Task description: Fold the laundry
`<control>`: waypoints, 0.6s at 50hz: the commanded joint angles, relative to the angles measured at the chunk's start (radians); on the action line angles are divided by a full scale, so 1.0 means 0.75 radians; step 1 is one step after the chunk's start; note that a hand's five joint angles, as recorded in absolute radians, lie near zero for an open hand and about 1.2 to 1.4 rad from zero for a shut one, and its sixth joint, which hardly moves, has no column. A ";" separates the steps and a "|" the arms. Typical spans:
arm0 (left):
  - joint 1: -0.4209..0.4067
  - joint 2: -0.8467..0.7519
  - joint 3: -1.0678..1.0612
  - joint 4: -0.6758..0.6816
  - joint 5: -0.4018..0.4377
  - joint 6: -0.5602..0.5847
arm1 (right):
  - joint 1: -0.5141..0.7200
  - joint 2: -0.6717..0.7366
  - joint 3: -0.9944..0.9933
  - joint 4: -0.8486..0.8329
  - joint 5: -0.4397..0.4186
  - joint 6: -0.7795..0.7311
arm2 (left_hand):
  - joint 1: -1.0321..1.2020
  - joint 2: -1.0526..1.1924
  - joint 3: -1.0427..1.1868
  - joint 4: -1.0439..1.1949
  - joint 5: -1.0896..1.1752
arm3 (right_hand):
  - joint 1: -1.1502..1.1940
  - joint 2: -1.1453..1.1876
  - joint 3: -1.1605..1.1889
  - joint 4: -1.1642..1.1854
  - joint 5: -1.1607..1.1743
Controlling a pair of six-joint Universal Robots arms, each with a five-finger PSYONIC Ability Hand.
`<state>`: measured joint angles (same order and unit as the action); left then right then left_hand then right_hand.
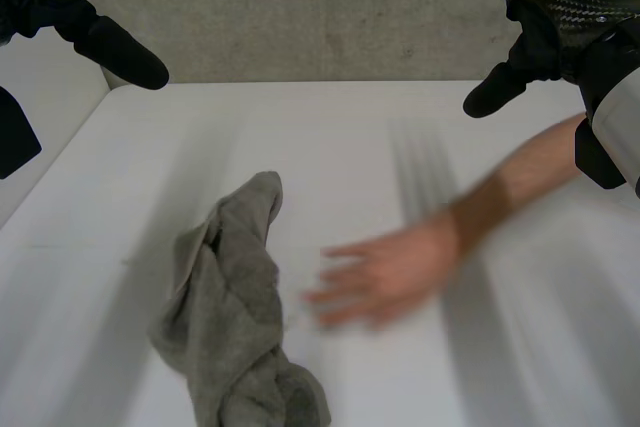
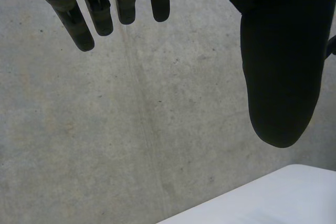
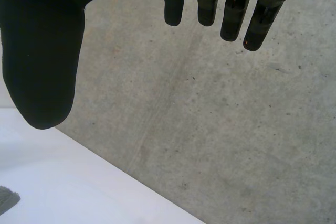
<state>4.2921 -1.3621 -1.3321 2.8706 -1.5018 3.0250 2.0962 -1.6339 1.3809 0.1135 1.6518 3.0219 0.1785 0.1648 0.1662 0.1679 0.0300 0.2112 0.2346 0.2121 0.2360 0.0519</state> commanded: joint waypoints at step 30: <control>0.039 -0.397 -0.036 0.149 0.123 0.468 | 0.011 0.469 -0.058 0.016 -0.292 -0.047 | 0.047 0.065 0.063 0.061 0.012 | -0.049 -0.080 -0.050 -0.082 -0.069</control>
<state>4.3098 -1.5817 -1.3644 3.0112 -1.4081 3.2898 2.1040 -1.3678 1.3422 0.1156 1.4752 3.0022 0.1789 0.1779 0.1773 0.1752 0.0300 0.2112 0.2345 0.2120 0.2360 0.0517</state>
